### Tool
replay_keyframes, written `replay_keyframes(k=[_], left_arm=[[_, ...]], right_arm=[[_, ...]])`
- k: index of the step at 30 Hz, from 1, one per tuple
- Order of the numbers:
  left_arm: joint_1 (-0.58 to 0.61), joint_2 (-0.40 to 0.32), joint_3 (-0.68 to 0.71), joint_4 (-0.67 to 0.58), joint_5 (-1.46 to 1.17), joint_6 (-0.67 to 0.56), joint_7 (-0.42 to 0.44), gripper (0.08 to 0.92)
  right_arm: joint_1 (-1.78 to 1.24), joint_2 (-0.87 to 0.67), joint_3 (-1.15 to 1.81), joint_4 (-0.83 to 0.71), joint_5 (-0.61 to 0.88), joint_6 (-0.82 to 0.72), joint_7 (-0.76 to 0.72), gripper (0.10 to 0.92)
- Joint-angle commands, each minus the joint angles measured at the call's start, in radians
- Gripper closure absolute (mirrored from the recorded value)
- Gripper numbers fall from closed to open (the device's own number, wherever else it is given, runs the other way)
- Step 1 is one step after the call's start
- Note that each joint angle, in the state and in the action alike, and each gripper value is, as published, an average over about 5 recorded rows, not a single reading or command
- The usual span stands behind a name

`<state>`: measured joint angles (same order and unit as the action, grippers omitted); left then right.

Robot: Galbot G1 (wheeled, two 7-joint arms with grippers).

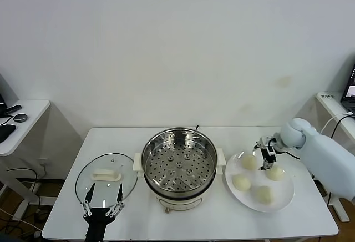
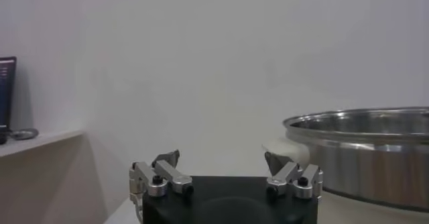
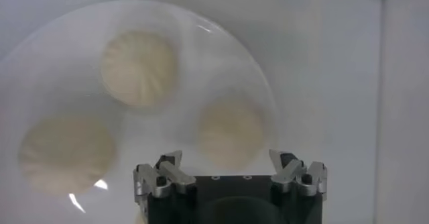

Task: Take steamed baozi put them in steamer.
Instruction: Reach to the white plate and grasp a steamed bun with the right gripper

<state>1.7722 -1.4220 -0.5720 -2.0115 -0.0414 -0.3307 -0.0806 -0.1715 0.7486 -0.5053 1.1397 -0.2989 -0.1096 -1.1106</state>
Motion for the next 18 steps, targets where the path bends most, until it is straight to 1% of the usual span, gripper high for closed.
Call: replay_keyframes(k=[1, 5, 14, 18], left_arm=[[0.000, -0.001, -0.003, -0.002, 0.001, -0.001, 0.000, 0.177], [0.000, -0.003, -0.006, -0.002, 0.002, -0.002, 0.001, 0.177], [-0.009, -0.002, -0.017, -0.001, 0.001, -0.003, 0.000, 0.177], [-0.010, -0.001, -0.018, 0.000, 0.000, -0.005, 0.000, 0.177]], right_arm=[[0.046, 0.054, -0.080, -0.074, 0.007, -0.034, -0.003, 0.203], [0.050, 0.075, -0.083, -0.102, 0.007, -0.035, 0.003, 0.208], [0.046, 0.112, -0.084, -0.157, -0.018, -0.034, 0.017, 0.281], [0.052, 0.127, -0.082, -0.185, -0.035, -0.029, 0.021, 0.359]])
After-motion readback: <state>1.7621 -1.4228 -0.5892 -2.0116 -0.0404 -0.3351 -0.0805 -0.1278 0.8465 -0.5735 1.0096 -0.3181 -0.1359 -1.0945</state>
